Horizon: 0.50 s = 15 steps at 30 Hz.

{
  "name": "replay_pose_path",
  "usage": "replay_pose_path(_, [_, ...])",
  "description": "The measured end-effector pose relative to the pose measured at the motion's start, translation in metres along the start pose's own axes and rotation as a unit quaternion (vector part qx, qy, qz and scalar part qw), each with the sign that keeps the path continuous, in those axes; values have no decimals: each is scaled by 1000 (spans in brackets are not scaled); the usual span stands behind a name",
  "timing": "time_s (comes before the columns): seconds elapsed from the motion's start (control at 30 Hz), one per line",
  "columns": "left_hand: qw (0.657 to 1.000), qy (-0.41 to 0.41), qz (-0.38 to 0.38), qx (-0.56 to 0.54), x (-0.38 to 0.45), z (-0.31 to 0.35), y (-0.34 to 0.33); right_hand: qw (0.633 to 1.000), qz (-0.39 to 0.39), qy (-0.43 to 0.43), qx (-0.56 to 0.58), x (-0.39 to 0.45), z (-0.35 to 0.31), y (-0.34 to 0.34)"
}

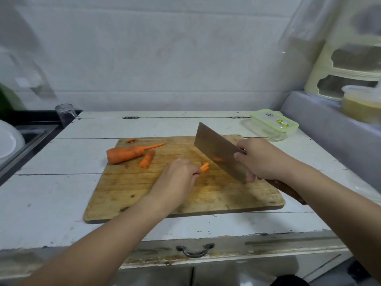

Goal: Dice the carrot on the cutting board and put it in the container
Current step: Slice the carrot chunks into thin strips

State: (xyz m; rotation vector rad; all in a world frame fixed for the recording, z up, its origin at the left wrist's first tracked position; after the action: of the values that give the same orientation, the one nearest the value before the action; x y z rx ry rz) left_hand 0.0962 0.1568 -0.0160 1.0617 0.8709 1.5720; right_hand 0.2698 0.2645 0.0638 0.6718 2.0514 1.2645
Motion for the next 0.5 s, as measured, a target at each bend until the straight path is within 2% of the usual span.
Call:
replay_pose_path(0.23, [999,39,23,-13,7,2,-6,994,28,-22,-105,-4,-15,-3])
replay_pose_path(0.4, [998,45,29,-17,10,3,-3,992,-20,-10,-126,-11,-31,-6])
replay_pose_path(0.5, [998,49,24,-30,12,1,-2,992,-9,-12,-129,-12,-32,-5])
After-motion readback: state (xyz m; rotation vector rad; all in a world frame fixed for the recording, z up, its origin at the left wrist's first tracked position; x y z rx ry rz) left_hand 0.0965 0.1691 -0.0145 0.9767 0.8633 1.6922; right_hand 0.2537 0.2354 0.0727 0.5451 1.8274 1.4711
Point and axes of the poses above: each hand's wrist, its own x-axis towards the middle knuckle, its own y-axis out of the back of the hand, z = x × y, the point moved 4 cm from there along x, towards the middle knuckle, and after that the axes turned 10 degrees about -z, right-handed, at the moved point
